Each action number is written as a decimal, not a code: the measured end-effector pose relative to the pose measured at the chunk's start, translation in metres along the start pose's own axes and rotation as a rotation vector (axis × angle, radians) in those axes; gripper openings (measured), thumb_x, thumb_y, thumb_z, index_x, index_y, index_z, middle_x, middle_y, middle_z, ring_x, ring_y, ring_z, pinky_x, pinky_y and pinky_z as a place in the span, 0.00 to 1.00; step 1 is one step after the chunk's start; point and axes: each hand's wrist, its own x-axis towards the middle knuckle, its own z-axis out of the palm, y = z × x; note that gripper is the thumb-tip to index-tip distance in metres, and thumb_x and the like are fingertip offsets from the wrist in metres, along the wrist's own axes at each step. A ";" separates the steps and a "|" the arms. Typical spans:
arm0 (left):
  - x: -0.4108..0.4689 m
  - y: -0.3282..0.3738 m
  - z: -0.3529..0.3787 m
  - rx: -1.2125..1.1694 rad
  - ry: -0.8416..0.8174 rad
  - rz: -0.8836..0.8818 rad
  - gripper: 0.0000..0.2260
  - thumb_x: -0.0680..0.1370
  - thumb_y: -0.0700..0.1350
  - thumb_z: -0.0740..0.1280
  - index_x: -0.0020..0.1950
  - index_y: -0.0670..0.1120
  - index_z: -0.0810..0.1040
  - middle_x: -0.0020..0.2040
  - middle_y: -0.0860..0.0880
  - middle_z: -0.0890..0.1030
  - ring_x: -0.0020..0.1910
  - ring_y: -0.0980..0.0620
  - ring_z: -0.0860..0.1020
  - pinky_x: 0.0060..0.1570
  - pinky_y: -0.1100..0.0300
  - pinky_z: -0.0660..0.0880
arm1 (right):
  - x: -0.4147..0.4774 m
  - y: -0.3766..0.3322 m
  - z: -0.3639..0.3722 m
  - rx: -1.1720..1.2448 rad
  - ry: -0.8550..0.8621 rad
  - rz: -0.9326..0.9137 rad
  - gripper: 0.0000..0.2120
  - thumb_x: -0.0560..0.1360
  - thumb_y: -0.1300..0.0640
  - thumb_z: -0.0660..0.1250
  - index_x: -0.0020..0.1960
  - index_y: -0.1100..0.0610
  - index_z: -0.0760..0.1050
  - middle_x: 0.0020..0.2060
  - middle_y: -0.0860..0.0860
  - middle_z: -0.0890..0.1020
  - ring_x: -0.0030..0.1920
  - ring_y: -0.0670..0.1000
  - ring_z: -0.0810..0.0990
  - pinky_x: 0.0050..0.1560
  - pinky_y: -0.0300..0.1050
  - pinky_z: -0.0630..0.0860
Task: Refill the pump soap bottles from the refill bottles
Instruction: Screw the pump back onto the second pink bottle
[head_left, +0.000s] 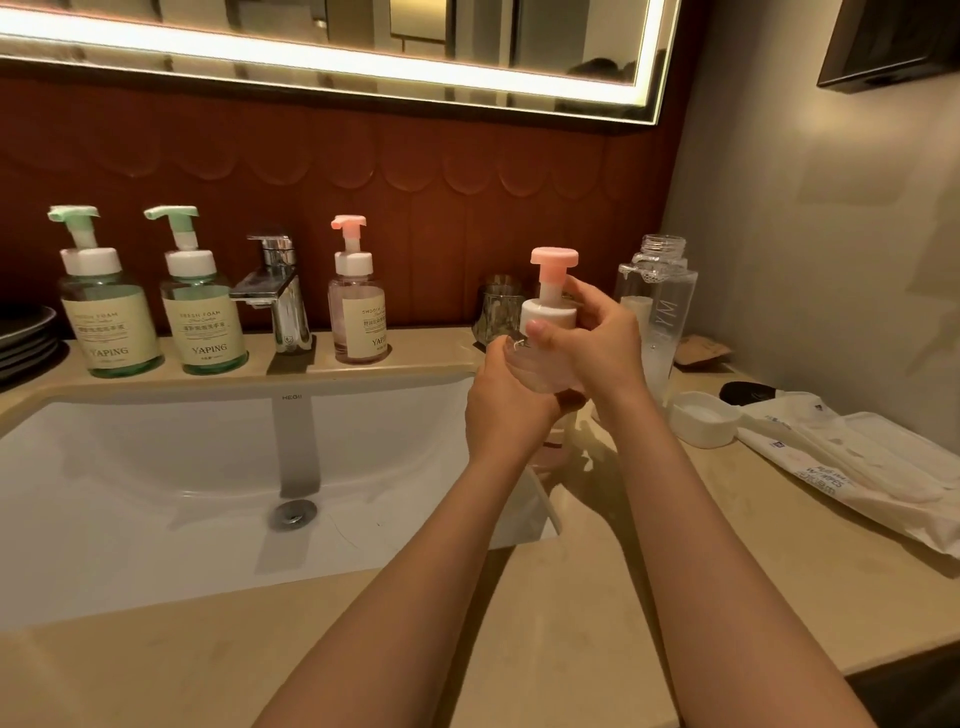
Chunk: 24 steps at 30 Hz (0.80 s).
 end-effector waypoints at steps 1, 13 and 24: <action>0.001 0.001 -0.003 0.005 -0.029 -0.001 0.35 0.69 0.51 0.74 0.71 0.51 0.60 0.66 0.50 0.72 0.64 0.48 0.72 0.59 0.53 0.72 | 0.002 0.001 -0.002 0.061 -0.026 0.035 0.31 0.69 0.62 0.73 0.69 0.55 0.67 0.62 0.52 0.76 0.54 0.46 0.74 0.46 0.35 0.75; 0.028 -0.003 -0.033 0.109 -0.179 0.083 0.37 0.64 0.47 0.78 0.67 0.51 0.62 0.62 0.50 0.73 0.61 0.49 0.72 0.58 0.52 0.73 | 0.021 0.005 -0.001 0.096 -0.233 0.194 0.37 0.68 0.56 0.73 0.72 0.54 0.61 0.67 0.53 0.71 0.66 0.54 0.70 0.62 0.50 0.69; 0.122 -0.025 -0.053 0.130 -0.057 -0.076 0.34 0.66 0.45 0.78 0.65 0.44 0.63 0.61 0.46 0.74 0.59 0.46 0.73 0.56 0.52 0.74 | 0.084 0.021 0.075 -0.211 -0.269 0.294 0.34 0.67 0.52 0.75 0.68 0.57 0.64 0.63 0.54 0.73 0.59 0.55 0.75 0.56 0.54 0.77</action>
